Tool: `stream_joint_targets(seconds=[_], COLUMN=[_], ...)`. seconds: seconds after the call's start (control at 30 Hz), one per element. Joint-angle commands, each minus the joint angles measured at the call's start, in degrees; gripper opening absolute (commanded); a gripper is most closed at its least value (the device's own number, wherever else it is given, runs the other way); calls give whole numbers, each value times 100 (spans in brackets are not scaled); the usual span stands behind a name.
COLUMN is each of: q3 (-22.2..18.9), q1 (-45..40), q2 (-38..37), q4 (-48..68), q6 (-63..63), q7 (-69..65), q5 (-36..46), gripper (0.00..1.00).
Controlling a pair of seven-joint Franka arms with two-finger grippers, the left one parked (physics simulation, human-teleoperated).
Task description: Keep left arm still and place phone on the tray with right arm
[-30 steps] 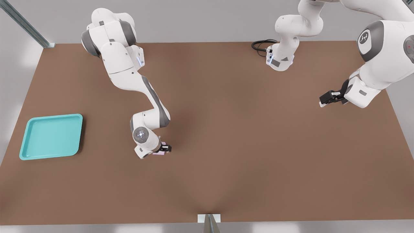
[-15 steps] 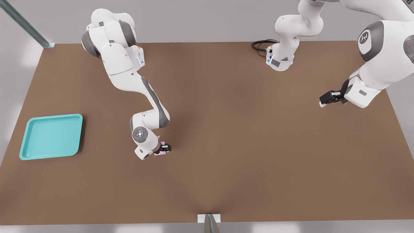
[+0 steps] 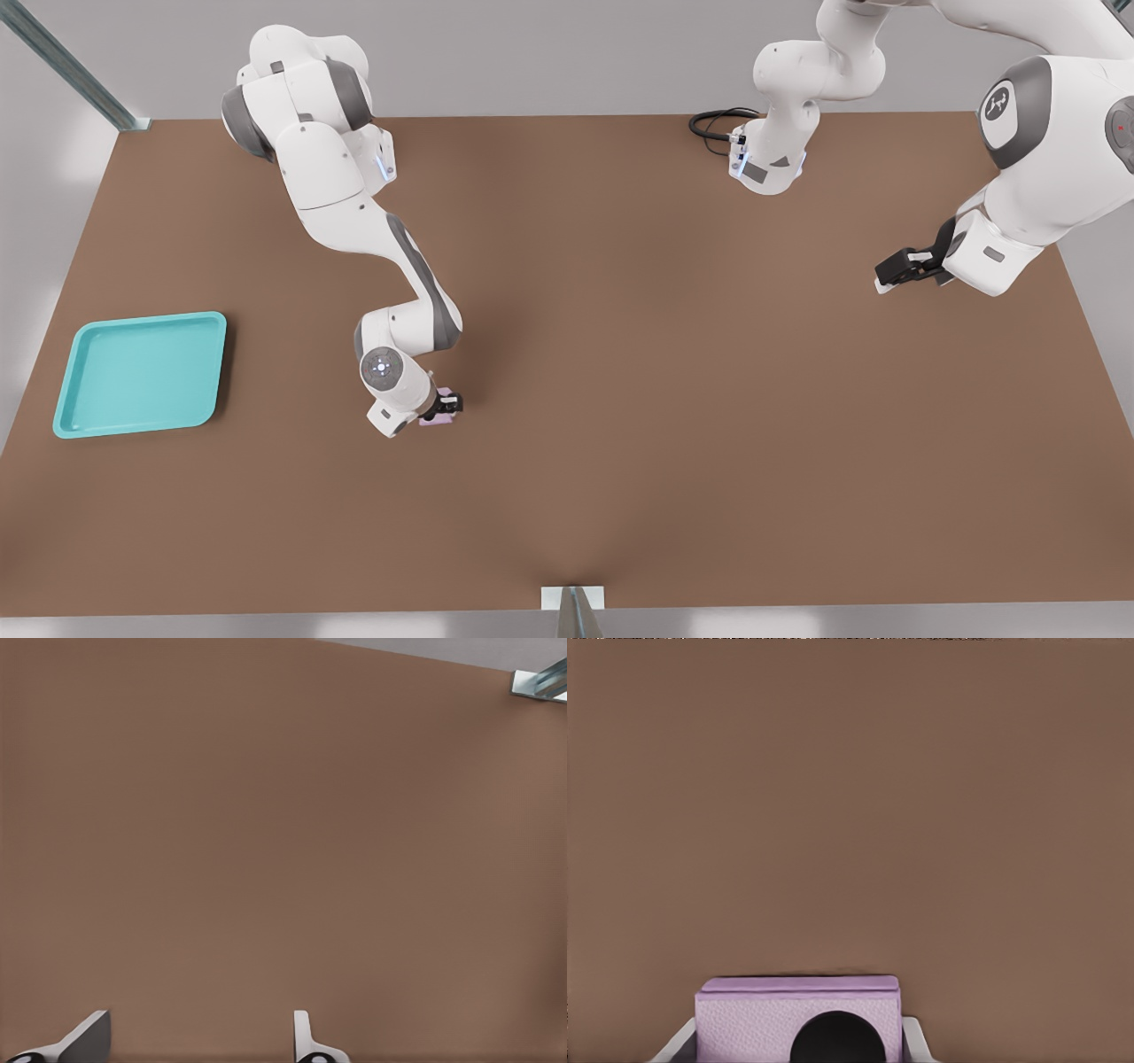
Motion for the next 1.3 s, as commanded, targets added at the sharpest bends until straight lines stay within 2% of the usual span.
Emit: stream_joint_targets(seconds=[0.0,0.2,0.3,0.4,0.47,0.57,0.63,0.7,0.83,0.87,1.0,1.03,1.07,1.1,1.13,1.17,1.2,1.23,1.27], q3=[0,-8,0,97,220,440,826,1187,1512,1714,1749,1776,1793,1452,739,450,97,106,89], q1=[0,-158,-536,-1221,-1819,-3049,-4016,-4956,-6178,-6469,-6425,-6328,-5881,-4915,-3614,-2806,-2338,-2329,-2329], q2=[-10,-343,-835,-1284,-1592,-1829,-1970,-1908,-1654,-1618,-1662,-1907,-2408,-2909,-3086,-3077,-3331,-3833,-3333], q4=[2,2,-261,-656,-973,-1237,-1298,-1316,-1246,-1211,-1044,-1008,-973,-886,44,1223,1374,986,2117], q6=[29,-261,-569,-578,-630,-657,-666,-657,-587,-586,-613,-630,-911,-1499,-3106,-4478,-4805,-5165,-5604], q7=[-332,-438,-649,-1527,-2045,-3601,-4226,-4867,-5632,-5659,-5614,-5571,-5010,-3876,-3006,-2118,-1809,-1800,-1809], q5=[-2,-11,-441,-512,-793,-793,-1188,-1320,-1908,-1997,-1988,-1971,-1927,-1927,-1813,-1663,-1347,-1188,-1197], gripper=[78,77,77,77,77,77,77,77,77,99,100,100,100,100,100,100,100,100,100])
